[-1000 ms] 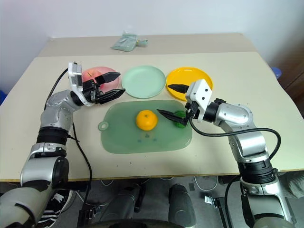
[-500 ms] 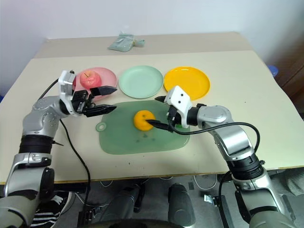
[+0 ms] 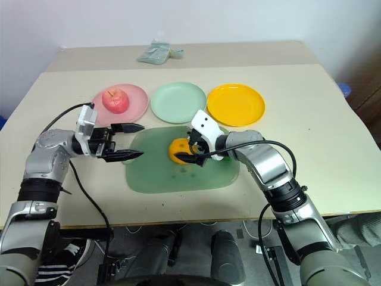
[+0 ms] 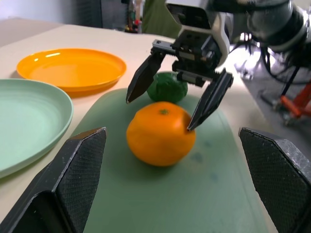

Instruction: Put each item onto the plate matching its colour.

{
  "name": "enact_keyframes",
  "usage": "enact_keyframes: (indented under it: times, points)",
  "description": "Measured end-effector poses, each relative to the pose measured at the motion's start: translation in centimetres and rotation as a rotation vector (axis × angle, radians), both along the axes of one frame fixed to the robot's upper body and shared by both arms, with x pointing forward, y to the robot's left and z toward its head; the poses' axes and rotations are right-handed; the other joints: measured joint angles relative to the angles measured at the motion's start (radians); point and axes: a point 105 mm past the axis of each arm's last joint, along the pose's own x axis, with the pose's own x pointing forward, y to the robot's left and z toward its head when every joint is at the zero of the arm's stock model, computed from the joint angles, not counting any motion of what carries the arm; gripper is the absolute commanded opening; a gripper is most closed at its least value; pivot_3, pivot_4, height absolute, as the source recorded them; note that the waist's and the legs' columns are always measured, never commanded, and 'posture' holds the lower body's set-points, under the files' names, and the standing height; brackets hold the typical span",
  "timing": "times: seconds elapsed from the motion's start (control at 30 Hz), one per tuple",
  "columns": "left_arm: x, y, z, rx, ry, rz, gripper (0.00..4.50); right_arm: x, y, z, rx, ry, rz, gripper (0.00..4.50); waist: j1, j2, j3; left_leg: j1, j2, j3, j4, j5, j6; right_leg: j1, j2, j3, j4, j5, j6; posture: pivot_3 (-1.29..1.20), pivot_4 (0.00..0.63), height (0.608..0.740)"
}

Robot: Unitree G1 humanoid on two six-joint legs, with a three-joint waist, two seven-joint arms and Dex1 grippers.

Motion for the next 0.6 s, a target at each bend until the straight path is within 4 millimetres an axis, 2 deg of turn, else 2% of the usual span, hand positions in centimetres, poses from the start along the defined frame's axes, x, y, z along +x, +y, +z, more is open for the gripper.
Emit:
enact_keyframes:
  times: [0.07,0.13,0.2,0.23,0.47,0.53,0.6]
  points:
    - [0.0,0.1,-0.1,0.007,-0.006,-0.004,4.45,-0.1,0.2,-0.4,-0.015,0.013,0.005,4.50,-0.001,0.000,0.000,0.000,0.000,0.000,0.000,0.000,0.000,0.000,0.000,0.000,0.000,0.000,0.000,0.00,0.150,0.740]
    - [0.0,0.1,-0.4,0.019,-0.007,-0.006,4.50,-0.1,0.3,-0.9,-0.038,0.024,0.005,3.94,-0.003,0.000,0.000,0.000,0.000,0.000,0.000,0.000,0.000,0.000,0.000,0.000,0.000,0.000,0.000,0.00,0.150,0.740]
    - [0.0,0.2,-0.6,0.031,-0.007,-0.008,4.50,-0.1,0.3,-1.0,-0.045,0.024,0.008,3.19,-0.003,0.000,0.000,0.000,0.000,0.000,0.000,0.000,0.000,0.000,0.000,0.000,0.000,0.000,0.000,0.00,0.150,0.740]
    - [0.0,0.3,-0.7,0.031,-0.006,-0.006,4.50,-0.2,0.3,-1.1,-0.049,0.025,0.012,3.08,-0.003,0.000,0.000,0.000,0.000,0.000,0.000,0.000,0.000,0.000,0.000,0.000,0.000,0.000,0.000,0.00,0.150,0.740]
    - [0.1,0.6,-1.2,0.028,0.000,-0.003,4.50,0.0,0.3,-0.6,-0.009,0.035,0.000,3.06,-0.003,0.000,0.000,0.000,0.000,0.000,0.000,0.000,0.000,-0.001,0.000,0.000,0.000,0.000,0.000,0.00,0.150,0.740]
    - [0.1,0.5,-1.1,0.016,-0.004,-0.001,4.50,0.4,0.1,0.7,0.085,0.045,-0.019,3.06,-0.003,0.000,0.000,-0.001,0.000,0.000,0.000,0.000,0.000,-0.001,0.000,0.000,0.000,0.000,0.000,0.00,0.150,0.740]
    - [0.4,0.3,-1.1,-0.003,-0.004,0.009,4.50,1.8,-0.7,3.3,0.171,-0.020,-0.078,3.06,-0.003,0.000,0.000,-0.001,0.000,0.000,0.000,0.000,0.000,-0.001,0.000,0.000,0.000,0.000,0.000,0.00,0.150,0.740]
